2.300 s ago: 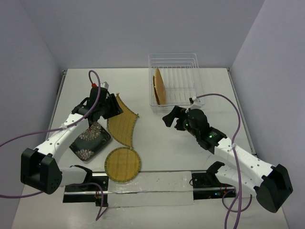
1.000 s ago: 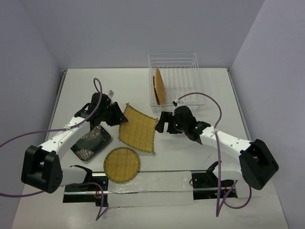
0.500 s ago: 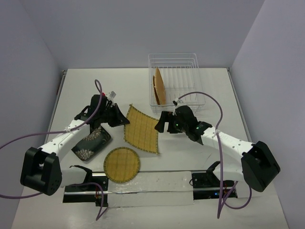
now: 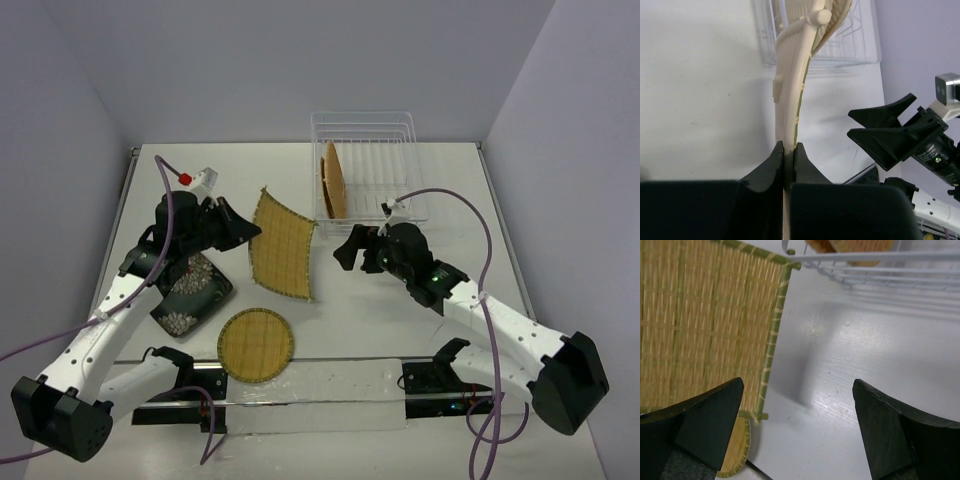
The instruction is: Load the plates into the dish rack
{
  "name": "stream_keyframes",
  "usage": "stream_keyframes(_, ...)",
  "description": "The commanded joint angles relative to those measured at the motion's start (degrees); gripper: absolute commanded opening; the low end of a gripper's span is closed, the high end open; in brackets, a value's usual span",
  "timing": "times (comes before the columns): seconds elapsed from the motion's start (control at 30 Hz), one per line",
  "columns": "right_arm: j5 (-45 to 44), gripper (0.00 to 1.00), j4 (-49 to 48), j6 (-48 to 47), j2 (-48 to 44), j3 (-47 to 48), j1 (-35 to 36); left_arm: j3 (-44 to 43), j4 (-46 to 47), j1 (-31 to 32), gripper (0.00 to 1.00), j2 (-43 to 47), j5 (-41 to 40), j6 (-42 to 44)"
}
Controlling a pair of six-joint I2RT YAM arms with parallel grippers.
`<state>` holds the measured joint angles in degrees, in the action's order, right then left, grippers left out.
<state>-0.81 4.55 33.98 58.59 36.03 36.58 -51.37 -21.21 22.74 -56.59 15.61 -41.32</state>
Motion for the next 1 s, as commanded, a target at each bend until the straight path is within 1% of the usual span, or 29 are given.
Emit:
stream_keyframes(0.0,-5.28,0.97,0.62,-1.97,-2.98,0.93,-0.46,-7.21,0.23,0.81,0.00,-0.39,-5.52,0.33)
stream_keyframes(0.1,-4.91,0.97,0.90,-1.72,-2.78,1.06,-0.46,-6.55,2.56,0.90,0.00,-1.77,-3.14,-0.16)
stream_keyframes(0.13,-5.12,0.97,1.01,-1.70,-3.00,0.95,-0.46,-7.50,2.36,0.90,0.00,-1.58,-3.62,-0.11)
stream_keyframes(0.33,-6.24,0.97,1.62,-1.73,-4.70,0.98,-0.55,-18.10,-3.01,0.99,0.00,1.64,-11.03,1.40)
stream_keyframes(0.43,-7.18,0.97,2.14,-1.82,-4.44,1.41,-0.64,-19.93,-5.78,0.99,0.00,3.25,-14.50,1.14)
stream_keyframes(0.5,-7.04,0.97,2.46,-2.03,-4.34,1.50,-0.79,-21.35,-8.82,0.99,0.00,4.12,-19.06,0.68)
stream_keyframes(0.53,-7.02,0.97,2.48,-2.07,-4.42,1.50,-0.81,-21.68,-8.81,0.99,0.00,4.46,-19.93,0.85)
stream_keyframes(0.63,-7.17,0.96,2.67,-2.37,-4.61,1.53,-0.93,-22.98,-5.45,0.99,0.00,4.25,-17.49,1.30)
stream_keyframes(0.73,-9.33,0.96,4.36,-2.90,-5.81,2.17,-1.39,-28.54,-2.53,1.05,0.00,1.35,-14.81,2.23)
stream_keyframes(0.77,-10.97,0.96,5.76,-2.48,-6.62,2.27,-1.72,-30.82,-2.01,1.22,0.00,-0.74,-13.96,2.59)
stream_keyframes(0.9,-22.37,0.95,10.28,0.31,-12.72,0.78,-3.29,-38.15,-0.28,2.19,0.00,-7.32,-11.30,4.03)
stream_keyframes(0.97,-25.39,0.94,12.15,0.41,-16.04,0.25,-5.08,-42.13,0.14,3.23,0.00,-10.58,-10.17,5.22)
